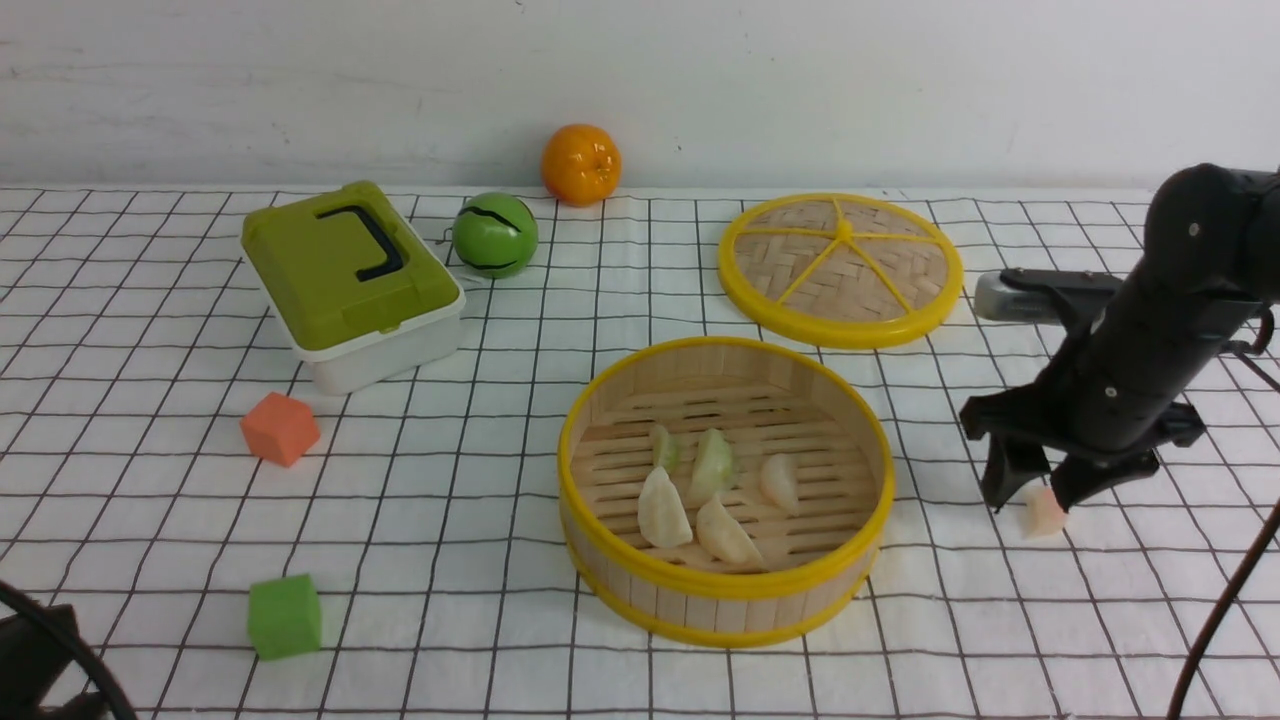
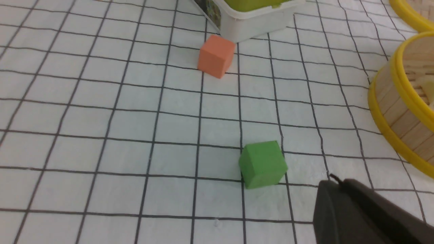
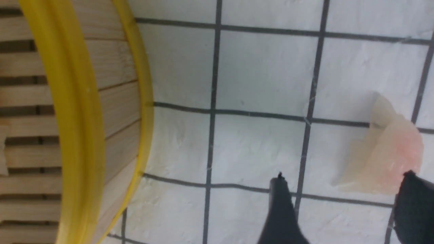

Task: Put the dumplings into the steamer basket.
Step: Use the right arm to grab a dumpling, then use the right arm to put the dumpling into the steamer

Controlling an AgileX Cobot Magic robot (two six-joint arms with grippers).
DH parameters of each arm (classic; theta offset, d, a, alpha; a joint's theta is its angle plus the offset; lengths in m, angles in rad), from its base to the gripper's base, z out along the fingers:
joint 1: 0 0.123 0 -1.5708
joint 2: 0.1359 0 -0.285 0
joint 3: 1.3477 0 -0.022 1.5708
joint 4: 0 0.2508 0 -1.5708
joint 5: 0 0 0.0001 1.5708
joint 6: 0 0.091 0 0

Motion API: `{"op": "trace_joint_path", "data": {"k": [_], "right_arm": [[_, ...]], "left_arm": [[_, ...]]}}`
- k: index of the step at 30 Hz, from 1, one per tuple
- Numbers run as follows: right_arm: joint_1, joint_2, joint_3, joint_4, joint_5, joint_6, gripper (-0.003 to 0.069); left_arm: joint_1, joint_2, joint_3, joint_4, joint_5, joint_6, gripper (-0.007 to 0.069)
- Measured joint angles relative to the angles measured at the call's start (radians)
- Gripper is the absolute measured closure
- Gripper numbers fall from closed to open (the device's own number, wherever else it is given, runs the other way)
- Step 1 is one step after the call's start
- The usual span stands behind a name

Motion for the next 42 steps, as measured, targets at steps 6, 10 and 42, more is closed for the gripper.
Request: {"op": "trace_joint_path", "data": {"k": [6, 10, 42], "right_arm": [[0.000, 0.025, 0.003, -0.075, -0.043, 0.032, 0.0227], [0.000, 0.027, 0.003, -0.161, -0.055, 0.096, 0.0227], [0.268, -0.138, 0.008, 0.207, -0.064, -0.188, 0.0475]], "left_arm": [[0.000, 0.089, 0.000, 0.026, -0.050, -0.001, 0.0636], [0.000, 0.092, 0.000, 0.029, -0.051, -0.003, 0.0636], [0.000, 0.092, -0.009, 0.035, -0.062, -0.004, 0.0636]]}}
